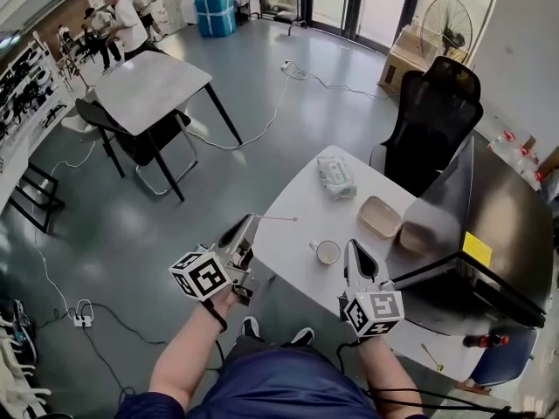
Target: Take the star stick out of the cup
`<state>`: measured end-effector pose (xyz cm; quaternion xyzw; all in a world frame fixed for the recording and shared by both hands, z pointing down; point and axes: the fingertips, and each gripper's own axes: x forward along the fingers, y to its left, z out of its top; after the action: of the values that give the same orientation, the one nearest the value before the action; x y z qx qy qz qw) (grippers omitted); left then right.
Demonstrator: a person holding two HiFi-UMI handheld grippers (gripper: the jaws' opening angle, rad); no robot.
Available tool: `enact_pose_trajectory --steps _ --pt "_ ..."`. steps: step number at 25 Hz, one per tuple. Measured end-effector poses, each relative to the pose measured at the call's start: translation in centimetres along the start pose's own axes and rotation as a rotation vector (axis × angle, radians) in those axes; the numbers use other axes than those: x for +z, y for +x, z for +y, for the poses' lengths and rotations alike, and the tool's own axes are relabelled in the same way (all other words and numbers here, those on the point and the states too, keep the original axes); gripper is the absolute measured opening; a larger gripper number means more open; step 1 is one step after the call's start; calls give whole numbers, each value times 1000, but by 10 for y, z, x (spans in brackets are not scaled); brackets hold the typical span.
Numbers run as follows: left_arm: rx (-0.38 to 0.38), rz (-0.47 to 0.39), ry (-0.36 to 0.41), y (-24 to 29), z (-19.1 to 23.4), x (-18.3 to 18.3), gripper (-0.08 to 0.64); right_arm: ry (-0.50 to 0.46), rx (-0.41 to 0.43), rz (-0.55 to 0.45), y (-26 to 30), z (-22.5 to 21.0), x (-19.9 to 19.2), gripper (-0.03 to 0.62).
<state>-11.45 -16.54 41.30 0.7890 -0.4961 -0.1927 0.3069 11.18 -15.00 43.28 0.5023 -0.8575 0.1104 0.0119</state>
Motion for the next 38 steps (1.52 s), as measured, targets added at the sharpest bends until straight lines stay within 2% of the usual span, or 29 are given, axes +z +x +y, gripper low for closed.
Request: enact_pose_trajectory --steps 8,12,15,26,34,38 --pt "-39 -29 -53 -13 16 32 11 -2 -62 -10 7 15 6 6" --pt "-56 -14 -64 -12 24 38 9 -2 -96 -19 7 20 9 6" --pt "-59 14 -68 -12 27 39 9 8 -123 -28 5 25 11 6" --pt "-151 67 -101 -1 21 32 9 -8 -188 -32 -2 27 11 6" --pt "-190 63 -108 11 15 29 9 -38 -185 -18 -4 22 14 6" --pt "-180 79 -119 12 12 26 9 -41 -185 -16 -5 19 14 6"
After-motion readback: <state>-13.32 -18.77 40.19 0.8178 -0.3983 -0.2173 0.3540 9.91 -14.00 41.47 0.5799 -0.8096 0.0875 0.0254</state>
